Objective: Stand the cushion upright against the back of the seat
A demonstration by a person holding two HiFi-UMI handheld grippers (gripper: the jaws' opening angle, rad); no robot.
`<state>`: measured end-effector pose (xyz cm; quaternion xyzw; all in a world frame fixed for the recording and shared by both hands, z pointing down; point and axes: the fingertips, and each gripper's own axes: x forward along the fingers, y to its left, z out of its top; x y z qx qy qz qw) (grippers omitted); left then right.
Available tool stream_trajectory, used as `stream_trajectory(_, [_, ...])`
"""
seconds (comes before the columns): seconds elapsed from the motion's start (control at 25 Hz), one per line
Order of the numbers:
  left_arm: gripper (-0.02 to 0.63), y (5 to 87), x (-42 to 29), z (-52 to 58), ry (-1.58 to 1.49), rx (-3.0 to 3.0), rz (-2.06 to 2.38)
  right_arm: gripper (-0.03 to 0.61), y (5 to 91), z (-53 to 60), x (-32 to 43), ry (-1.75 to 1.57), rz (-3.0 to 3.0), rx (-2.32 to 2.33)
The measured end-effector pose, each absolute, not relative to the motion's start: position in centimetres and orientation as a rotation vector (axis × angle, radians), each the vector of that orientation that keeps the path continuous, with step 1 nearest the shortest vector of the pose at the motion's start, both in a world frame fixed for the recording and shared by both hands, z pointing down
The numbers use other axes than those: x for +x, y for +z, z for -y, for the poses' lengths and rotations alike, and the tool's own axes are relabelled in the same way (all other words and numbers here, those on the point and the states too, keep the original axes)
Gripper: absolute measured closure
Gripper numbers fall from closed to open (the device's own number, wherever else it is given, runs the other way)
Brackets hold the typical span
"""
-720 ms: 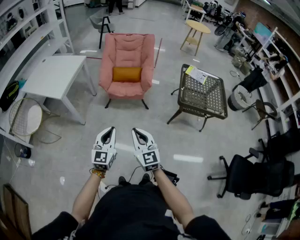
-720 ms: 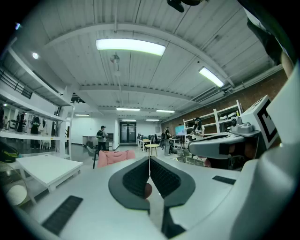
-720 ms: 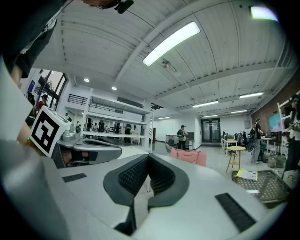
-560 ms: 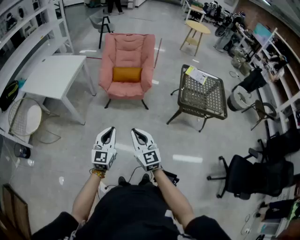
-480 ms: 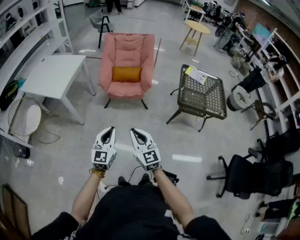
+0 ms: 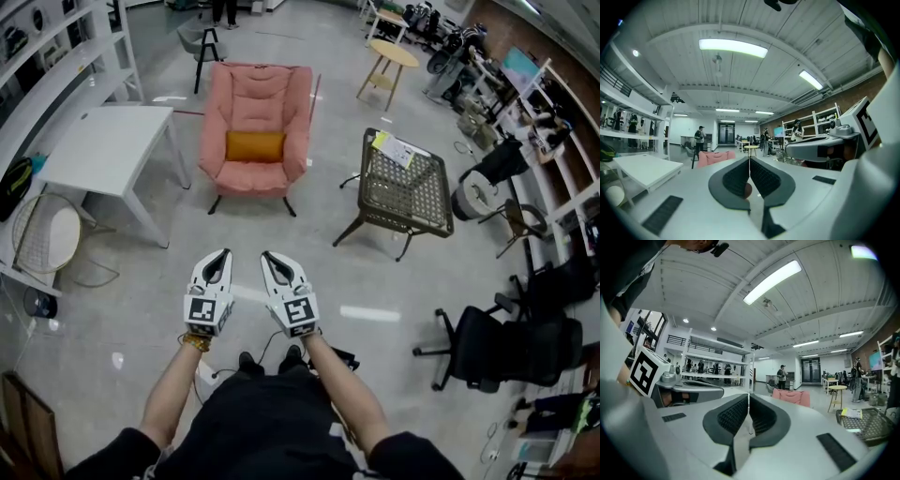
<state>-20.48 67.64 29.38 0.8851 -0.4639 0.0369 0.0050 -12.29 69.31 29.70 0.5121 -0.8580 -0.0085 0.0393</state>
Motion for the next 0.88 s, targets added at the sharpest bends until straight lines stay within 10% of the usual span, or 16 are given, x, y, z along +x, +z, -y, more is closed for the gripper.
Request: stream_trajectory(0.88, [0.598, 29.4, -13.4, -55.7, 0.154, 2.752, 1.534, 0.561, 30.4, -57.3, -7.7, -0.059, 2.721, 1.416])
